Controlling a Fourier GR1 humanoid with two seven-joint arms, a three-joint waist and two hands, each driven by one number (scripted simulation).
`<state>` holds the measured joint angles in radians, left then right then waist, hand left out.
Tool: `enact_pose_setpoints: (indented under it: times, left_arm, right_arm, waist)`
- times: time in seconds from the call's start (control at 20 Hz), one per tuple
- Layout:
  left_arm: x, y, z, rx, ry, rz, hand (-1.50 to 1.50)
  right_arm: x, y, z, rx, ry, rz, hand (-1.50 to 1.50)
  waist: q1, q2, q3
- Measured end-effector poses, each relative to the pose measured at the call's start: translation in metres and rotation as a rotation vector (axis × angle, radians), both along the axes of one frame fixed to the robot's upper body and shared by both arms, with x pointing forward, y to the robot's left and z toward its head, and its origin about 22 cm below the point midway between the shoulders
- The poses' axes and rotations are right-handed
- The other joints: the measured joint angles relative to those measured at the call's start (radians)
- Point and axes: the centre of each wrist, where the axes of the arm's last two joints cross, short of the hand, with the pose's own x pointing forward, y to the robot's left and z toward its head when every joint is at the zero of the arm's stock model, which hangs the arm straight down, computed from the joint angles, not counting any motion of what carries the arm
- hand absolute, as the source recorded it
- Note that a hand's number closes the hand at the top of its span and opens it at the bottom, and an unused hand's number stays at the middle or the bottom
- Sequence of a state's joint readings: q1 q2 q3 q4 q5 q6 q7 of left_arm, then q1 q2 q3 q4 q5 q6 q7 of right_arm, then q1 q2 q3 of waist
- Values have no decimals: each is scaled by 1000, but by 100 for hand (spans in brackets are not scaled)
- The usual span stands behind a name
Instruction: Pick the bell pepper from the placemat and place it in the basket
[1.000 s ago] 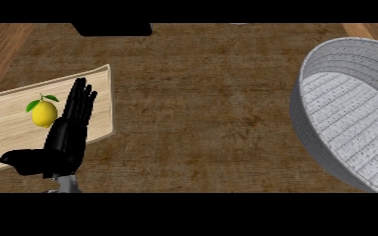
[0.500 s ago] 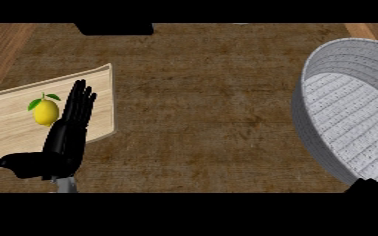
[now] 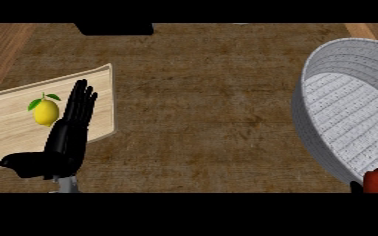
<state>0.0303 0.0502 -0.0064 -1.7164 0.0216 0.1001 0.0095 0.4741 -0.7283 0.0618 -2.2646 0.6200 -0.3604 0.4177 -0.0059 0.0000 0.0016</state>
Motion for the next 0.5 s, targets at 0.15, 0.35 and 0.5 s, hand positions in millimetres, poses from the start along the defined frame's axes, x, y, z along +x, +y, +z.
enact_pose_setpoints:
  times: [0.15, 0.35, 0.5]
  left_arm:
    - [6, -1, 4, 2, 6, -3, 0]
    - [11, -6, 0, 5, 4, -3, 0]
    - [11, -3, -1, 5, 2, -2, 0]
  right_arm:
    - [13, -27, -3, 30, 37, 6, 150]
    - [27, -58, -2, 31, 76, 14, 150]
    - [34, -81, -10, 41, 87, 15, 150]
  waist:
    - [1, 0, 0]
    - [2, 0, -1]
    - [3, 0, -1]
